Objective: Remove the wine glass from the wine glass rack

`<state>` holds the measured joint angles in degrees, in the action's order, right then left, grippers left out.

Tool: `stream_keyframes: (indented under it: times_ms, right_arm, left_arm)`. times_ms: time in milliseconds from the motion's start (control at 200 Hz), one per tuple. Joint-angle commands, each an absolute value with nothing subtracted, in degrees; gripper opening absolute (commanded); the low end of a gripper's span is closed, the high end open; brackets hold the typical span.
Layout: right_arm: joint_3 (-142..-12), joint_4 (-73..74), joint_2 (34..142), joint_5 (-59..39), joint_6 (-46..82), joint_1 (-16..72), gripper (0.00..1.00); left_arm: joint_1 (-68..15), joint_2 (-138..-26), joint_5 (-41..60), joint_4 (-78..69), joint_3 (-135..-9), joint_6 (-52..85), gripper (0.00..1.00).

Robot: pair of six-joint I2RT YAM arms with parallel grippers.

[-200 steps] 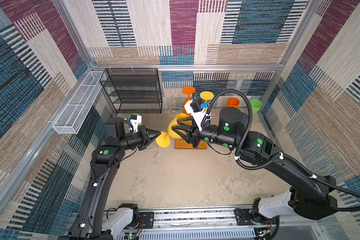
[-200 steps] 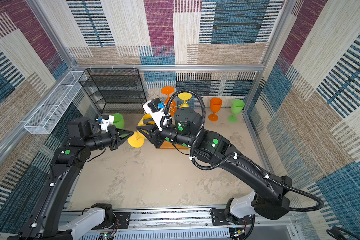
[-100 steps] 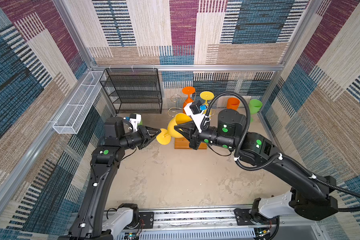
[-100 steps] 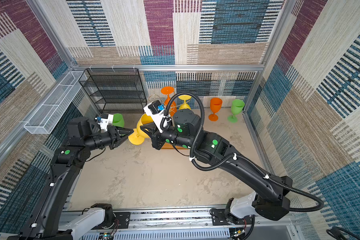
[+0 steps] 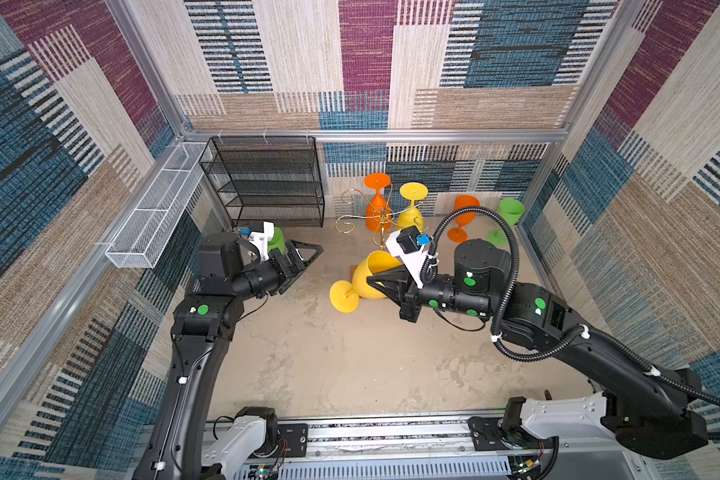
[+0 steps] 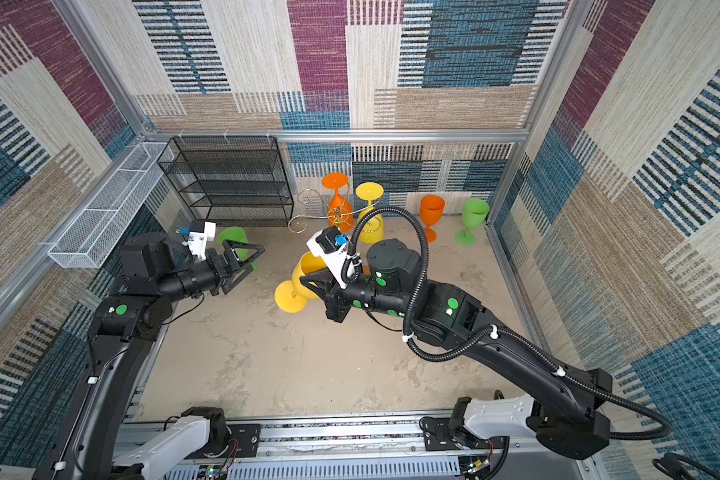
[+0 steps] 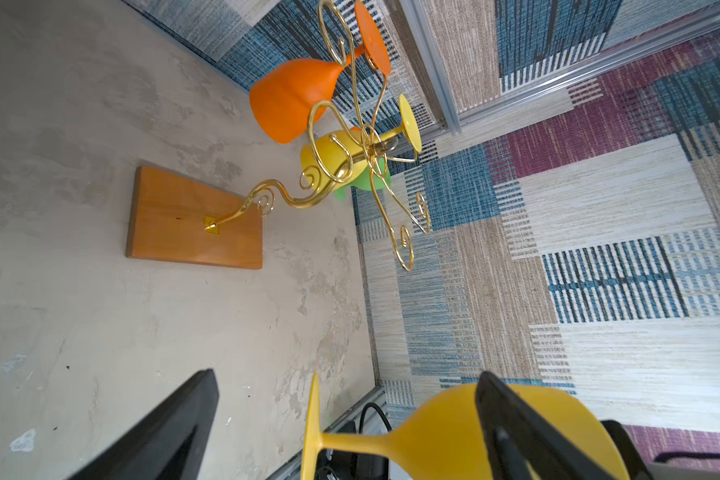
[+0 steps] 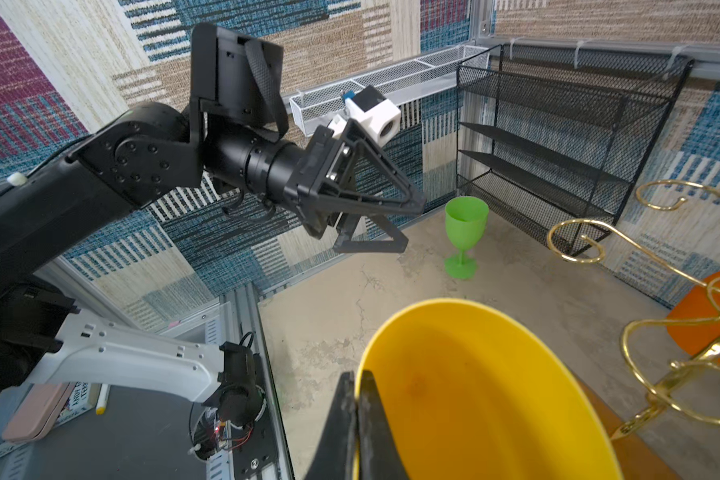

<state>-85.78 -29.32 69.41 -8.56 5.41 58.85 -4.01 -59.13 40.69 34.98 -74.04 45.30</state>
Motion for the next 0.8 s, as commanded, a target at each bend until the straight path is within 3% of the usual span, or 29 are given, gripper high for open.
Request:
stream_keyframes:
  times_ms: [0, 205, 491, 796]
  right_arm:
    - [-83.5, -30.4, 68.1, -7.7, 6.9, 58.8, 0.0]
    - [-72.8, -33.6, 62.9, 5.7, 12.6, 58.3, 0.0]
    - [-60.4, -34.3, 51.3, 8.7, 21.1, 47.9, 0.0]
    - [-58.6, -32.1, 58.6, 2.3, 20.6, 19.3, 0.0]
  left_arm:
    - [-4.0, -59.8, 39.6, 34.6, -74.7, 43.1, 1.0]
    - [-3.8, -60.9, 39.2, 34.3, -74.8, 43.5, 0.99]
    - [-3.7, -62.7, 40.6, 31.3, -74.2, 43.9, 0.96]
    - [-3.7, -63.1, 42.3, 29.8, -73.0, 43.5, 0.94]
